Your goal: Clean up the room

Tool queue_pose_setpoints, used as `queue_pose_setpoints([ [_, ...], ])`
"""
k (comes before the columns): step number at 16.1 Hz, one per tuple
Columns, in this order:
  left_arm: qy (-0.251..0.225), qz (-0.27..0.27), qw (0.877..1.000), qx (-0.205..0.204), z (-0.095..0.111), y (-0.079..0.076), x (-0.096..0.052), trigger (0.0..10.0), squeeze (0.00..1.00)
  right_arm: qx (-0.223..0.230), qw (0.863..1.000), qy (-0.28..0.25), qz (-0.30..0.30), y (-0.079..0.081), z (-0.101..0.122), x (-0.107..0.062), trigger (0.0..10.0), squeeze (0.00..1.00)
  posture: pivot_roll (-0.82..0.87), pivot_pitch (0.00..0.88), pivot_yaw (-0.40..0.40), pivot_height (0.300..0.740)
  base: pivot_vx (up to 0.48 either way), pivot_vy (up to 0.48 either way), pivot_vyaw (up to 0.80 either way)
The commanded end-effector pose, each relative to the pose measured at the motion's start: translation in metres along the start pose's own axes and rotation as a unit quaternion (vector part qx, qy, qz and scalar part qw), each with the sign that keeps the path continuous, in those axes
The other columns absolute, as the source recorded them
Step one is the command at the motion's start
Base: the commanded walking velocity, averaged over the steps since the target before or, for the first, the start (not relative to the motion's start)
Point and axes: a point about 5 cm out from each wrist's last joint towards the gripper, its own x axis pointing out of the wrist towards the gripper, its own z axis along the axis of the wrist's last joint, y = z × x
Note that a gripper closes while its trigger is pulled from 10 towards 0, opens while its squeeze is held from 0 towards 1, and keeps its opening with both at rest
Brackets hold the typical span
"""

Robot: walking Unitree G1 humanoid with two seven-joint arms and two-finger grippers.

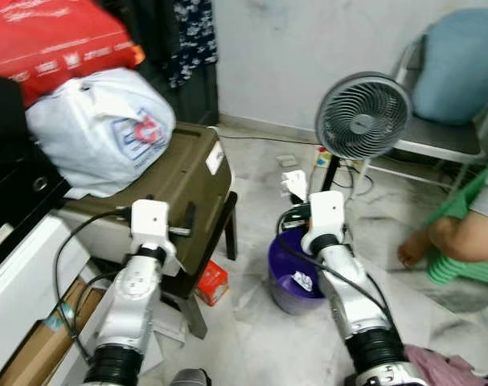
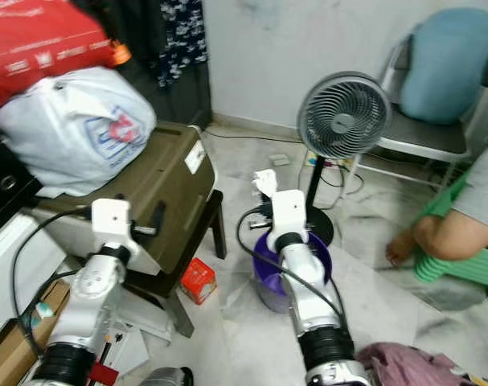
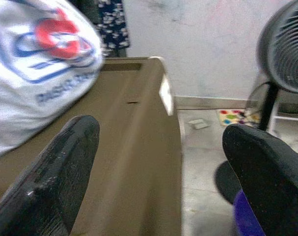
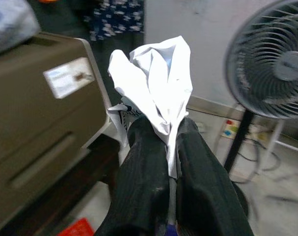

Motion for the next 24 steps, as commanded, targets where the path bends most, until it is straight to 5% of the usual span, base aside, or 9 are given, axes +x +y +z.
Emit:
queue_pose_setpoints([
  [1, -0.001, -0.001, 1.0, 0.005, 0.0016, 0.0031, 0.0003, 10.0, 0.0, 0.006, 1.0, 0.001, -0.004, -0.0007, 0.0018, 0.0021, 10.0, 0.0, 0.06, 0.0, -0.005, 0.74, 0.0, 0.0, 0.0],
  [12, -0.031, -0.01, 0.999, -0.015, 0.0064, 0.0019, -0.0039, 10.0, 0.0, 0.019, 1.0, 0.011, -0.009, 0.0006, -0.0014, 0.0025, 10.0, 0.0, 0.07, 0.0, -0.009, 0.74, 0.0, 0.0, -0.36],
  [14, -0.026, -0.023, 0.998, -0.046, 0.0041, 0.0043, -0.0056, 10.0, 0.0, 0.023, 1.0, 0.016, -0.012, 0.0009, -0.0039, 0.0024, 10.0, 0.0, 0.07, 0.0, -0.003, 0.74, 0.0, 0.0, -0.4],
  [17, -0.024, -0.032, 0.999, -0.023, 0.0043, 0.0, -0.0043, 10.0, 0.0, 0.024, 1.0, 0.013, -0.012, 0.0028, -0.0031, 0.0028, 10.0, 0.0, 0.07, 0.0, 0.002, 0.74, 0.0, 0.0, 0.0],
  [24, -0.032, -0.041, 0.998, -0.038, 0.0082, -0.0028, -0.0015, 10.0, 0.0, 0.025, 1.0, 0.012, -0.005, 0.0062, -0.0009, 0.0068, 10.0, 0.0, 0.07, 0.0, -0.005, 0.74, 0.0, 0.0, -0.69],
])
